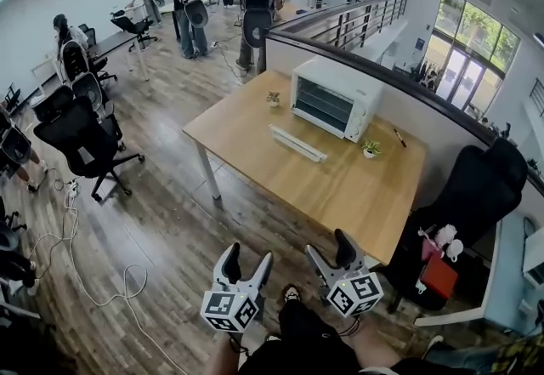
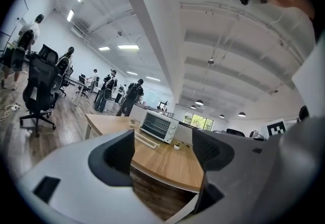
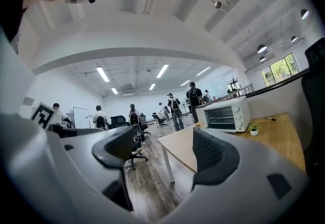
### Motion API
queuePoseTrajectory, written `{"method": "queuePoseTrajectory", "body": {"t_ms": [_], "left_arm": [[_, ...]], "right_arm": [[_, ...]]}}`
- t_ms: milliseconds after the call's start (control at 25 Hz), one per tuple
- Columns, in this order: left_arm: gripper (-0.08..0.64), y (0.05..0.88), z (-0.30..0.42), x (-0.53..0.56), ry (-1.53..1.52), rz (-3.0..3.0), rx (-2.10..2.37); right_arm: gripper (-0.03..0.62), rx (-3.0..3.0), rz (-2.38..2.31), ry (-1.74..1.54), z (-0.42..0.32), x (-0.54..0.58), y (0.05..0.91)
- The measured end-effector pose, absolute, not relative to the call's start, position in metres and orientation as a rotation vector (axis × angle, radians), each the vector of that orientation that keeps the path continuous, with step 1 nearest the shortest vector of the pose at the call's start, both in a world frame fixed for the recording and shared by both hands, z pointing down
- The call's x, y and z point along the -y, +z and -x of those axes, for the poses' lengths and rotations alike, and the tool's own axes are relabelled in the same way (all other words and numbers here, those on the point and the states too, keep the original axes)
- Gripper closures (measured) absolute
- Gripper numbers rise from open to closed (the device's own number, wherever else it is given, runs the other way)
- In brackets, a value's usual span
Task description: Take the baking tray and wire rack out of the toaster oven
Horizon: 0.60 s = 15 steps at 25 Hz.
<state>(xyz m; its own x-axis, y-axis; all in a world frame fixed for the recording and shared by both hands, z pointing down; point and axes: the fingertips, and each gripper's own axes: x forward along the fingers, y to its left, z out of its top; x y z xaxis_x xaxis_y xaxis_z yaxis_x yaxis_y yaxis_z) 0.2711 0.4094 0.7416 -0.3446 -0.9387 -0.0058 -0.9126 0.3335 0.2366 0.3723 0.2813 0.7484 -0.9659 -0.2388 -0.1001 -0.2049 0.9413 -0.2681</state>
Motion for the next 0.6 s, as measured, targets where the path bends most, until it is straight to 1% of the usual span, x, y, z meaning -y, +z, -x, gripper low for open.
{"method": "queuePoseTrajectory", "body": {"t_ms": [280, 600], "left_arm": [[0.222, 0.742, -0.219, -0.368, -0.257, -1.726, 2.463], [0.222, 0.715, -0.147, -0.255, -0.223, -1.788, 2.437]], "right_arm": [[0.232, -2.957, 0.312, -0.372, -0.308, -0.246, 0.748], [0.23, -2.923, 0.412, -0.43, -0.248, -0.128, 0.734]]}}
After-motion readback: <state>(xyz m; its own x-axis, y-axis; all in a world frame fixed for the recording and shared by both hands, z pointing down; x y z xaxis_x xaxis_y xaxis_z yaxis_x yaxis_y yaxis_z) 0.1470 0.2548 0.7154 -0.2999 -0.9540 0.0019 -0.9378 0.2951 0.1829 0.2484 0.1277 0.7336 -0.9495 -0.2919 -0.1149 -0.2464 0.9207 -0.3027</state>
